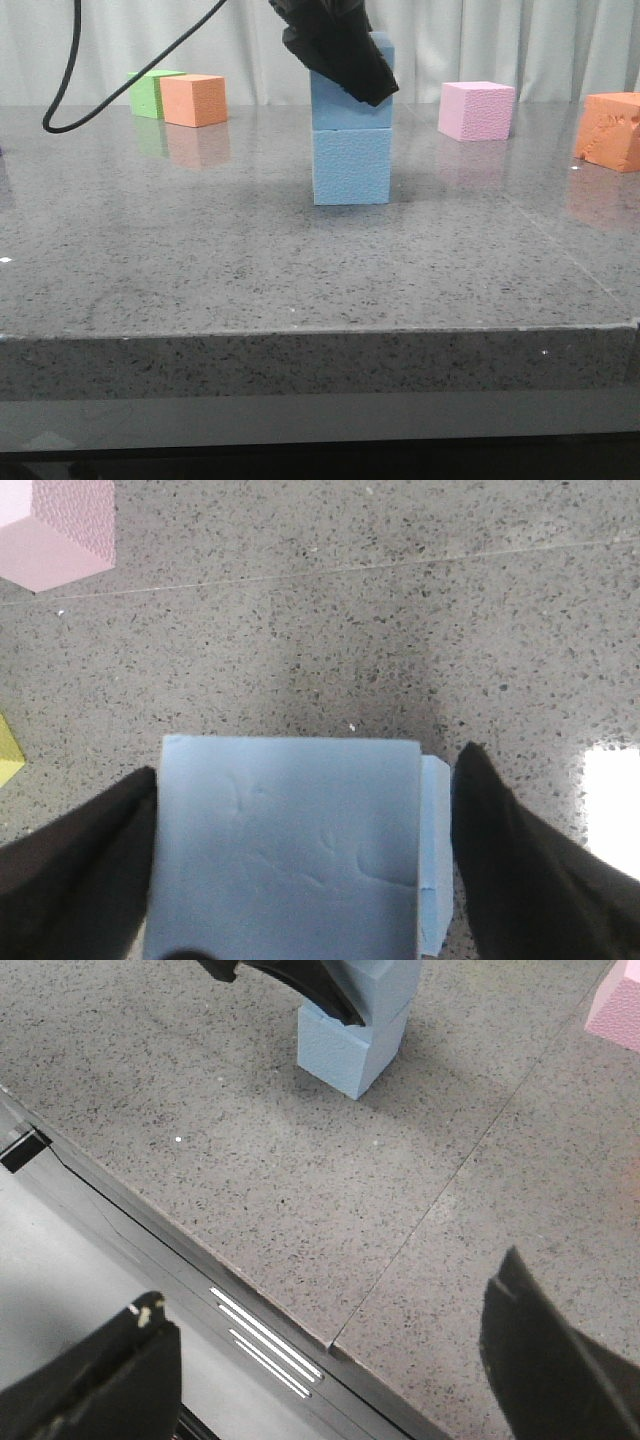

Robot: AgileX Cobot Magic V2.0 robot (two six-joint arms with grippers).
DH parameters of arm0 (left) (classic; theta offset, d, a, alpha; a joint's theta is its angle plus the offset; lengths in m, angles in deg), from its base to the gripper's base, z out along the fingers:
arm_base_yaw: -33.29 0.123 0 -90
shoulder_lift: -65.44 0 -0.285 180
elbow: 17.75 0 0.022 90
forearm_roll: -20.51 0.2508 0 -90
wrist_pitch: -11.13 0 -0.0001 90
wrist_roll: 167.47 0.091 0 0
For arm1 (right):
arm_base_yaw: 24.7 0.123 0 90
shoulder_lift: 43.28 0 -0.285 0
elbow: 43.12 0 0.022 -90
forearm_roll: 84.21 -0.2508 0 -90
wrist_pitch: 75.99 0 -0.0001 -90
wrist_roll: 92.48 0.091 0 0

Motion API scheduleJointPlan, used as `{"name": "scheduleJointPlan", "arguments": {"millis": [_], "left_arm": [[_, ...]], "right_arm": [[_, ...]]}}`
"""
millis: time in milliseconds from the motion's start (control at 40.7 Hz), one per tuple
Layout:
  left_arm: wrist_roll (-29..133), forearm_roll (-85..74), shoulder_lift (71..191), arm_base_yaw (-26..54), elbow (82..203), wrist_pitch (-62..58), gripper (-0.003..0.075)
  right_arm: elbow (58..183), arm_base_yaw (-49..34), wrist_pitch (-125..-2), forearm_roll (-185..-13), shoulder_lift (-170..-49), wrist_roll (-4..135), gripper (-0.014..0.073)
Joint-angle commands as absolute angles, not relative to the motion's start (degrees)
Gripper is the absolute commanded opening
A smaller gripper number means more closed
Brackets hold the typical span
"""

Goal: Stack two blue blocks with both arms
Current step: 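Open the left gripper and raise it off the stacked cube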

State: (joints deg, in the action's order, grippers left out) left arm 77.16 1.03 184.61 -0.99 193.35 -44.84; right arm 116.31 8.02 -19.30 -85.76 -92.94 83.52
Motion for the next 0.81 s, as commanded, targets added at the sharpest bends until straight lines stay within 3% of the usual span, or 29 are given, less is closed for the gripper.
{"name": "scheduleJointPlan", "arguments": {"millis": [0, 246, 590, 786], "left_arm": [[76.0, -0.95, 180.7, -1.31, 195.48, -41.77, 0.0565], [64.53, -0.62, 174.74, -1.31, 195.48, -41.86, 0.0565], [23.97, 9.94, 163.81, 0.93, 195.37, -52.94, 0.0565], [20.23, 10.7, 157.11, 2.87, 189.22, -57.77, 0.0565]], "right_arm": [[117.73, 7.77, -22.62, -85.58, -92.66, 83.2, 0.0615], [117.73, 7.77, -22.62, -85.58, -92.66, 83.2, 0.0615], [117.73, 7.77, -22.62, -85.58, -92.66, 83.2, 0.0615], [117.73, 7.77, -22.62, -85.58, -92.66, 83.2, 0.0615]]}}
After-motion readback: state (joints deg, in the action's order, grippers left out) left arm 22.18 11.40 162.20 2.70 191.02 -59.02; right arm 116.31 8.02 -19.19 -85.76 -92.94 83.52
